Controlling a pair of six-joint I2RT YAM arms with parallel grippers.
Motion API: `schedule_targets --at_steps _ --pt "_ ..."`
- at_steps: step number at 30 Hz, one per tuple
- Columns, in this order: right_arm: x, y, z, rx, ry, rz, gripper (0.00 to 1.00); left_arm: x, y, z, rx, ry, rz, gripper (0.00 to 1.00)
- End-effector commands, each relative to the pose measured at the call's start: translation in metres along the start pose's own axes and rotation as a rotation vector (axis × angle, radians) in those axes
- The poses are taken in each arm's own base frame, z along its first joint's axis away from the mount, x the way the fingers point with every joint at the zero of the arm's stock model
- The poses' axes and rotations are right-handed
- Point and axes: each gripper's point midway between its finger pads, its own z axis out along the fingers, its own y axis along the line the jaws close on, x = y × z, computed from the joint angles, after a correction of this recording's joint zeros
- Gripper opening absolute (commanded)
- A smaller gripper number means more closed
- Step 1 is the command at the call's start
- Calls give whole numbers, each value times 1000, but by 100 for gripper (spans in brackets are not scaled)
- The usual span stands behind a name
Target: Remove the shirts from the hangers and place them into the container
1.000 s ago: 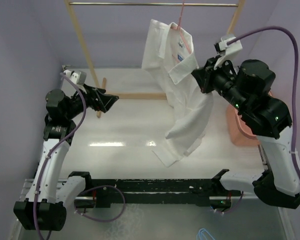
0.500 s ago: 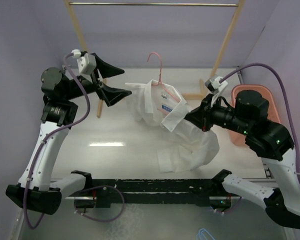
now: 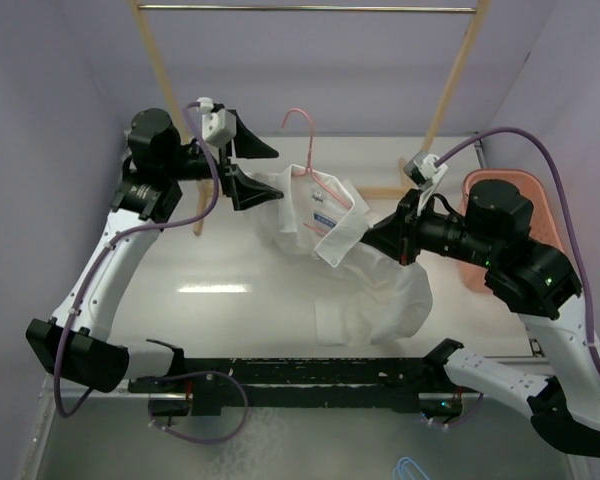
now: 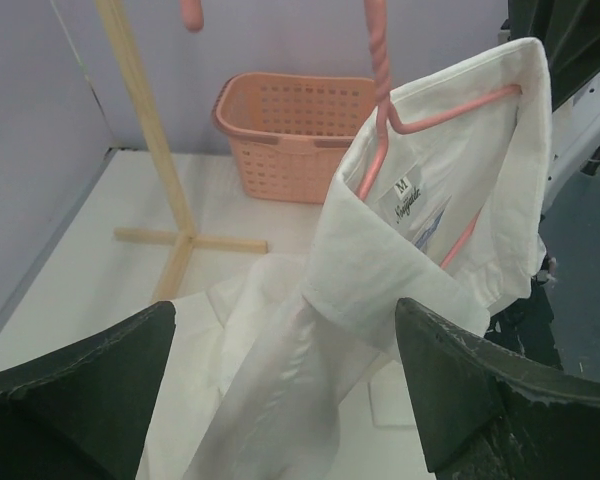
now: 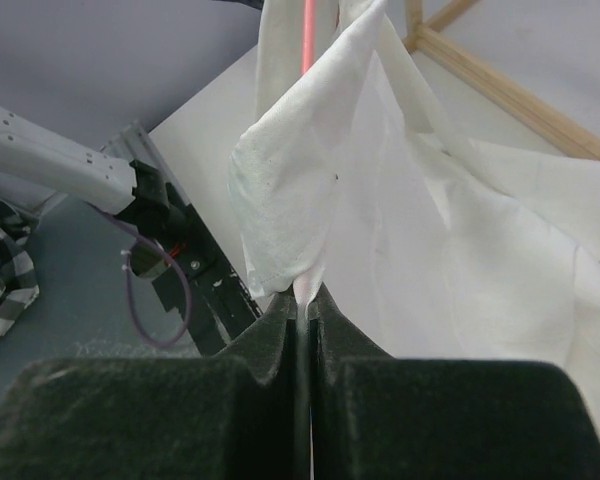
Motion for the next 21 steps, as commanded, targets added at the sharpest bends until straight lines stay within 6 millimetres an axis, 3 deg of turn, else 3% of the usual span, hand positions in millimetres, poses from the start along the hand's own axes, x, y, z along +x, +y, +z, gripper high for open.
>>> schedule_targets --at_steps 1,4,7,11,13,14,16,18,21 --pt "-46 14 -12 -34 -161 -58 0 -5 0 13 31 4 56 92" --pt "-52 6 -13 18 -182 -60 0 0 3 20 15 25 59 92" --pt "-64 -2 -17 71 -246 -68 0 11 27 30 -87 71 53 83" --pt "-69 -6 -15 91 -256 -70 0 18 46 42 -153 84 56 44" --pt "-67 -11 -12 112 -246 -63 0 19 55 43 -184 80 57 11" --pt "-66 -14 -11 128 -241 -59 0 19 59 43 -205 78 60 0" --pt "-64 -23 -11 175 -241 -53 3 14 65 41 -241 61 84 0" --pt "-63 -39 -15 266 -254 -43 21 9 70 37 -291 35 111 0" --pt "-63 -56 -27 376 -271 -35 38 0 72 30 -350 -13 164 0"
